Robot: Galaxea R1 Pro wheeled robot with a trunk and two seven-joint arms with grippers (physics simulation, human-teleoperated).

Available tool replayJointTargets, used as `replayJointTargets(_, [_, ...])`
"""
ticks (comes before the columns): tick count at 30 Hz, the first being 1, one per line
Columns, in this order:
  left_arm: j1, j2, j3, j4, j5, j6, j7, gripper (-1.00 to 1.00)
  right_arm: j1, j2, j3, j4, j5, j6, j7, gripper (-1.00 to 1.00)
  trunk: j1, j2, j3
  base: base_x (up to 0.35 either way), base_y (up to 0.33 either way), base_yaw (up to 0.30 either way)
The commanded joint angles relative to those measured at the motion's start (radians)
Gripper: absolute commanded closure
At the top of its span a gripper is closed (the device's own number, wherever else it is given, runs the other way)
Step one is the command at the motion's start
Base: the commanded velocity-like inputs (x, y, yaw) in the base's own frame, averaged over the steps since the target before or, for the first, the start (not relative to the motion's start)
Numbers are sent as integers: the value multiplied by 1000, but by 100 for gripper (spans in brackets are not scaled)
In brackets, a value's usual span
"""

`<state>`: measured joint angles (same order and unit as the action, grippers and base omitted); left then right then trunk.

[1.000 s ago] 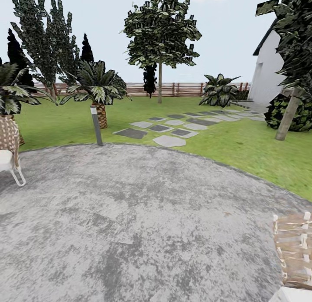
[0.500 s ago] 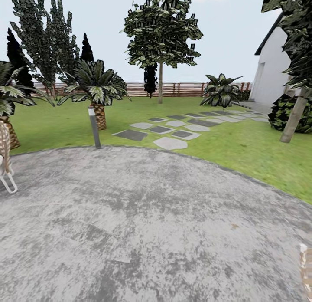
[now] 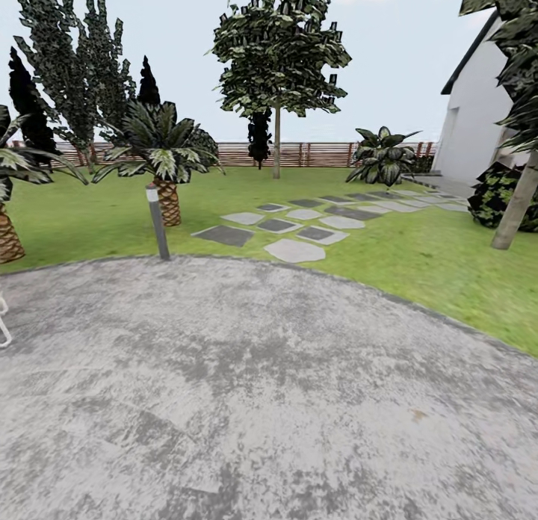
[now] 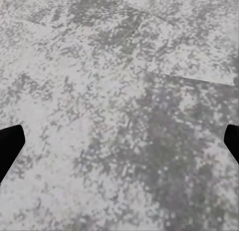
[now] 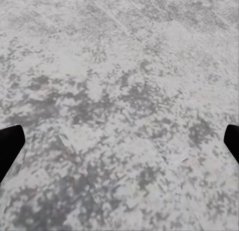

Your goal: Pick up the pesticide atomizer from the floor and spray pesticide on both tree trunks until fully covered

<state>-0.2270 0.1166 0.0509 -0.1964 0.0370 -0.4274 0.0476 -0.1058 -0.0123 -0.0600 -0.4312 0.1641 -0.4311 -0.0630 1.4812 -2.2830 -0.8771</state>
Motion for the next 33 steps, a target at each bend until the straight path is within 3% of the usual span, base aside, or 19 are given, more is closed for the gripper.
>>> replayJointTargets(1, [0,-1,0,0,0,0,0,-100,0,0,0,0,0,0,0,-100,0,0,0,339,0,0])
replayJointTargets(5, [0,-1,0,0,0,-1,0,-100,0,0,0,0,0,-6,1,-100,0,0,0,339,0,0])
replayJointTargets(11, [0,-2,0,0,0,-1,0,-100,0,0,-2,27,1,-207,-2,-100,0,0,0,339,0,0])
replayJointTargets(14, [0,-2,0,0,0,-1,0,-100,0,0,-1,101,0,-248,-1,-100,0,0,0,339,0,0])
replayJointTargets(24, [0,-2,0,0,-2,-1,-1,-100,0,5,0,220,0,-255,3,-100,0,0,0,339,0,0])
replayJointTargets(33, [0,-2,0,-1,-2,-1,0,-100,0,9,-1,233,-1,-254,3,-100,0,0,0,339,0,0])
